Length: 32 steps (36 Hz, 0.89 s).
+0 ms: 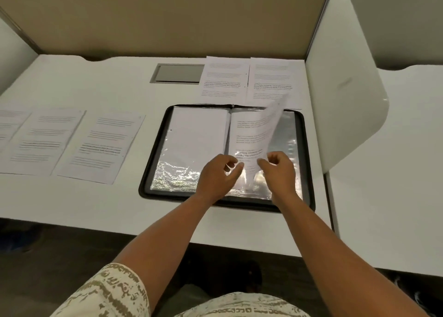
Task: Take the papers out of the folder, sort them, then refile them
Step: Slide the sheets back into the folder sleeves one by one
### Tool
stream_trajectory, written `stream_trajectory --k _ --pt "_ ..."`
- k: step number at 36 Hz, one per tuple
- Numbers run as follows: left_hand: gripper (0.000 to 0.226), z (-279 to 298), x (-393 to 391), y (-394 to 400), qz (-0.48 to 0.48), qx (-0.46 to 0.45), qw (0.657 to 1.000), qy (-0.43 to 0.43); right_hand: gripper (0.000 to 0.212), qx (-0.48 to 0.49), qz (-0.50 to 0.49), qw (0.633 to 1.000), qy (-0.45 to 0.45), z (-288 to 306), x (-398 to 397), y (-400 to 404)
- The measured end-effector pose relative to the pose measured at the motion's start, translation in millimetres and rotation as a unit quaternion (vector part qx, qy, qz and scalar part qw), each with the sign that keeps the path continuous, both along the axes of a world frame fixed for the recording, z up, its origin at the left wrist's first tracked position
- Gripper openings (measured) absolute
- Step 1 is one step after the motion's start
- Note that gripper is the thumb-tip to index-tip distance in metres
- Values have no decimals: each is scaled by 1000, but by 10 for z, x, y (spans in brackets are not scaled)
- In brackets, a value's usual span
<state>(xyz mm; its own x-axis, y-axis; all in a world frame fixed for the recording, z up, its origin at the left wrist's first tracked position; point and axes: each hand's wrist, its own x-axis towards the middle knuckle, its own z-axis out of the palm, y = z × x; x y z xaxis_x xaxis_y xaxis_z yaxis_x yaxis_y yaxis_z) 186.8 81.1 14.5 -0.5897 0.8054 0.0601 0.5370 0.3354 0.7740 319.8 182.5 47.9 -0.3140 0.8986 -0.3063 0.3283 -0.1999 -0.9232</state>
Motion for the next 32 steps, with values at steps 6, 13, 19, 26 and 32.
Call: stream_trajectory --k 6,13,19,26,32 --pt "28 179 -397 -57 74 46 991 -97 7 44 80 996 13 135 -529 -369" --pt "41 194 -1015 -288 129 64 964 -226 5 97 179 979 -24 129 -1103 -825" --pt "23 100 -1576 -519 171 21 965 -195 13 91 229 968 -38 171 -1512 -1088" --pt "15 -86 -2114 -764 160 -49 975 -149 26 225 184 944 -157 -192 -1647 -1034" --pt "13 -232 -2212 -818 128 -89 978 -141 42 234 316 856 -335 -544 -1690 -988"
